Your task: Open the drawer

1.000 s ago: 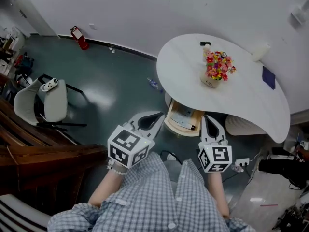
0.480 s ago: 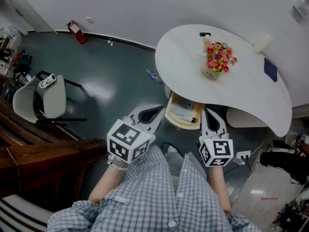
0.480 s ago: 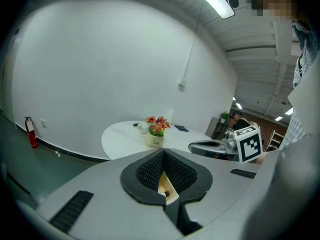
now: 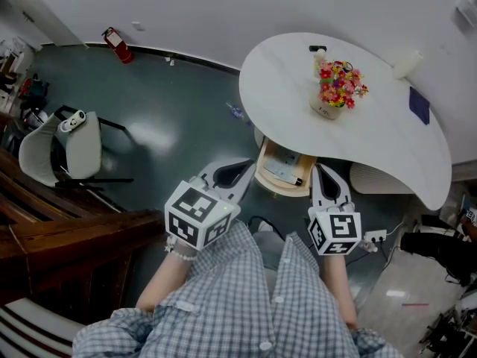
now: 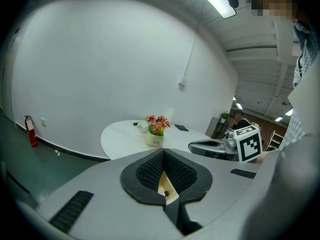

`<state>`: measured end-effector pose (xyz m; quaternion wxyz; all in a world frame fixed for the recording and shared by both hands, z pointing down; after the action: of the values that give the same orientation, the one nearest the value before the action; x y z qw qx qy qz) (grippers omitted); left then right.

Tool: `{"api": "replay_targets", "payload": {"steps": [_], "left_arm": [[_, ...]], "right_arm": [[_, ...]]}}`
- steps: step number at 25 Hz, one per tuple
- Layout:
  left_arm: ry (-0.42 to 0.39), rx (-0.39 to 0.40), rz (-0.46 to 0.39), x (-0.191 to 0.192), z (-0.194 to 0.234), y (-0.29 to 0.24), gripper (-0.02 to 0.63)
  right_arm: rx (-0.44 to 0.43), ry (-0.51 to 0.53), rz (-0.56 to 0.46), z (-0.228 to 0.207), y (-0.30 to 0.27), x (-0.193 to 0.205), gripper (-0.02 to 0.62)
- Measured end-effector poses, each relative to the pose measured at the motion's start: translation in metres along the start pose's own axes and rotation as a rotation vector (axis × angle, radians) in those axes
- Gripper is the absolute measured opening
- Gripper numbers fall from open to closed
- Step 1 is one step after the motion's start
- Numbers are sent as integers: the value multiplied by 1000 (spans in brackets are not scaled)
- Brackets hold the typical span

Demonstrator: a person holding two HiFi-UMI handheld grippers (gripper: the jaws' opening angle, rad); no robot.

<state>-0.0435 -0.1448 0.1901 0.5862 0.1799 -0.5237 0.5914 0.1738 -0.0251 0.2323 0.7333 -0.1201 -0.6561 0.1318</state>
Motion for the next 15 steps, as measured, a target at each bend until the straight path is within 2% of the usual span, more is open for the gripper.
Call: {"api": "replay_targets", "payload": {"steps": [15], "left_arm": [[-2, -3, -2, 2, 0, 2, 5]], "right_arm": [[-27, -3, 15, 4, -2, 3, 9]]}}
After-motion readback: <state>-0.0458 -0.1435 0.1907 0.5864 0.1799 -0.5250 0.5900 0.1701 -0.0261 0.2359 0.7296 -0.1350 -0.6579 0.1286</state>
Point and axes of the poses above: the fingertips, and each gripper's own axes: y backward along the fingers, z to its left, x out of its underside, the point moved 10 cm from there along y, backward along the fingers, and after that the axes turned 8 degrees about y, right-handed, at the moved point
